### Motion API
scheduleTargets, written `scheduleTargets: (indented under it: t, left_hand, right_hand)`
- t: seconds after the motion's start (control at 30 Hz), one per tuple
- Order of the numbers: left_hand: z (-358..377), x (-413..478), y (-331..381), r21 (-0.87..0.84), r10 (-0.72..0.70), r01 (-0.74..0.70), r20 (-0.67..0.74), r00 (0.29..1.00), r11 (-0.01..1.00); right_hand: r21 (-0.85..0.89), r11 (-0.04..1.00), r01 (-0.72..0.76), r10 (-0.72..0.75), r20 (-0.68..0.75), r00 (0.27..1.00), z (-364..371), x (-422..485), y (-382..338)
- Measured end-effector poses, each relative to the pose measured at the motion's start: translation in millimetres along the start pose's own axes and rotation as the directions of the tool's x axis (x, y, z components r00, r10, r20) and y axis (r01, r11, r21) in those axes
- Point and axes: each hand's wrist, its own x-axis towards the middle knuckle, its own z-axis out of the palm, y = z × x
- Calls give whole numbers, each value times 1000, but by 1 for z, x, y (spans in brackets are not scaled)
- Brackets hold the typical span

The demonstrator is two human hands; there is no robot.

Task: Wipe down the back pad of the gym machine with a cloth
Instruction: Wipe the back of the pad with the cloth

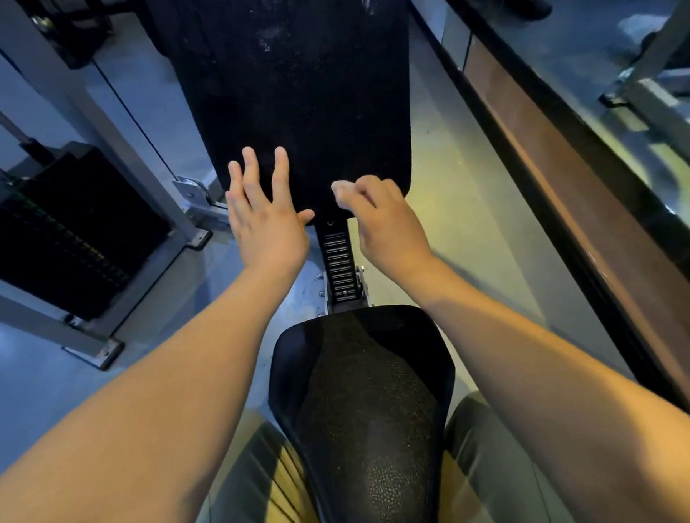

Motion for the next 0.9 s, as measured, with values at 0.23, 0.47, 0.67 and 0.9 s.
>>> scheduleTargets:
  t: [0.23,0.47,0.67,0.9]
  left_hand:
    - [-2,1,6,14,-24,24,6,1000,1000]
    - [-5,-1,5,24,-20,19,16,1000,1000]
    - [-3,0,8,28,-34,33,14,999,999]
    - [0,1,3,36,-18,18,10,1000,999]
  right_hand:
    - [13,991,-133,131,-273,953,-38,68,21]
    - [25,998,53,-57,227,972,3,-28,12]
    - [82,981,-178,181,-30,983,-14,-31,34]
    - [183,920,-347,386,-260,885,-6,-4,11]
